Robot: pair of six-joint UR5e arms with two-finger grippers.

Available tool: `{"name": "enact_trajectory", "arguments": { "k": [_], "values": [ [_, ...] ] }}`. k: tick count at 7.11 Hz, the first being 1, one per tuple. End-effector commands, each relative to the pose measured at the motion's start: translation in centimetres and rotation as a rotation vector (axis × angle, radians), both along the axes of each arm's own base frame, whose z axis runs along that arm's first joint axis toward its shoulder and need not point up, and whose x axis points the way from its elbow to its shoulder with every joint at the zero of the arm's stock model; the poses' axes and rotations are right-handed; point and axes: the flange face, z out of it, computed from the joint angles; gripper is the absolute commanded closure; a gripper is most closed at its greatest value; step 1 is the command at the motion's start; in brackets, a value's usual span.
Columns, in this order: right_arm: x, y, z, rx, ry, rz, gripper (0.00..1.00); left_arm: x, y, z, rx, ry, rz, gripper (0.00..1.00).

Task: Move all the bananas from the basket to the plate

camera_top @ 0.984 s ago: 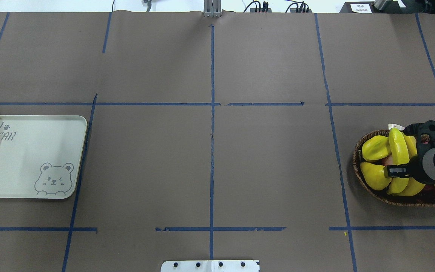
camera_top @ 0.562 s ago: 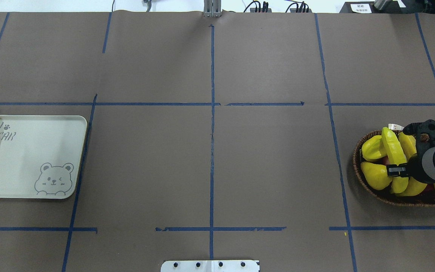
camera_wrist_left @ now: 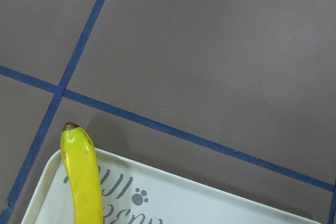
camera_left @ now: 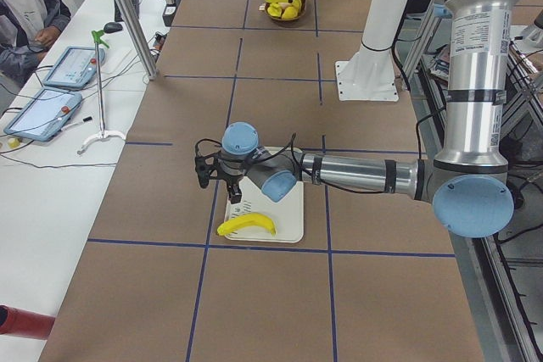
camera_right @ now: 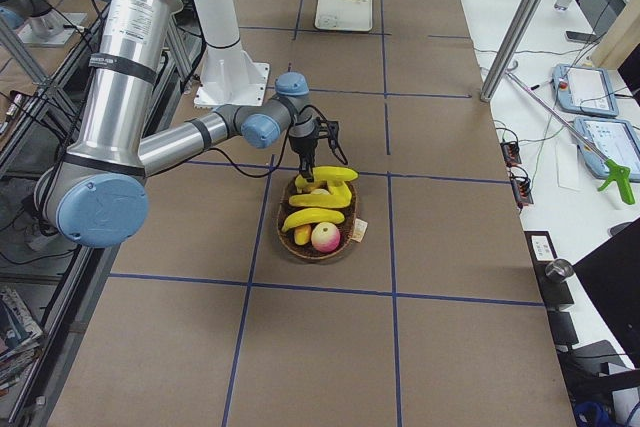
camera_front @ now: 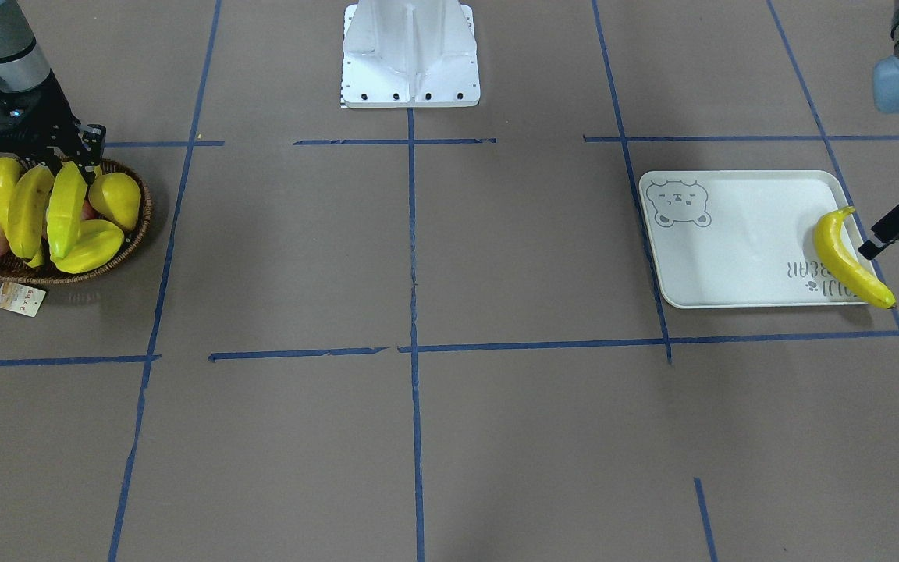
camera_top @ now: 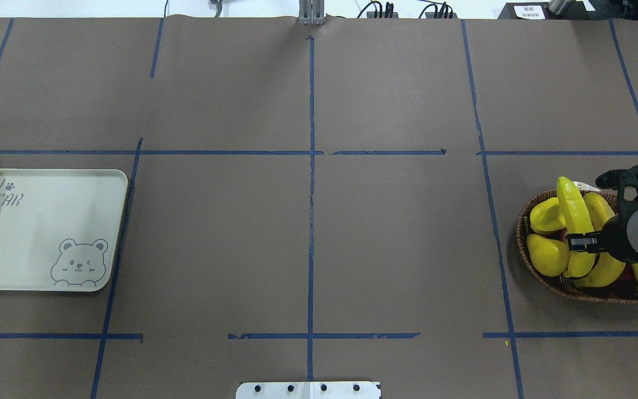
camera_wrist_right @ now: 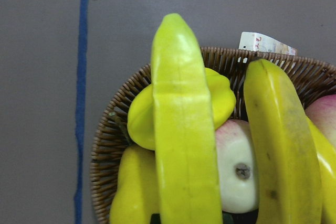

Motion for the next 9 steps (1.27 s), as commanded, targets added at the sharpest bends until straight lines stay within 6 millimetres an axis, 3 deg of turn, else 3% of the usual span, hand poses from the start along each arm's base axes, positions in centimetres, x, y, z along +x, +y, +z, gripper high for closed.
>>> {"name": "enact_trajectory", "arguments": {
  "k": [1, 3, 6, 9],
  "values": [
    [1.5, 0.1, -3.0, -0.016, -0.1, -0.016, 0.96, 0.2, -0.1, -0.2, 0.003, 0.001, 0.002, 0.0],
    [-0.2, -0.9, -6.0, 0.011, -0.173, -0.033, 0.96, 0.5, -0.1, -1.4, 0.026, 0.018, 0.01, 0.0],
    [-2.6, -2.7, -9.4, 0.017, -0.332, 0.044, 0.95, 2.6, 0.7, -6.8, 0.163, 0.081, 0.041, 0.0],
    [-4.9, -2.6, -9.0, 0.007, -0.593, 0.098, 0.95, 8.6, -1.6, -16.8, 0.221, 0.257, 0.03, 0.0]
  ]
}}
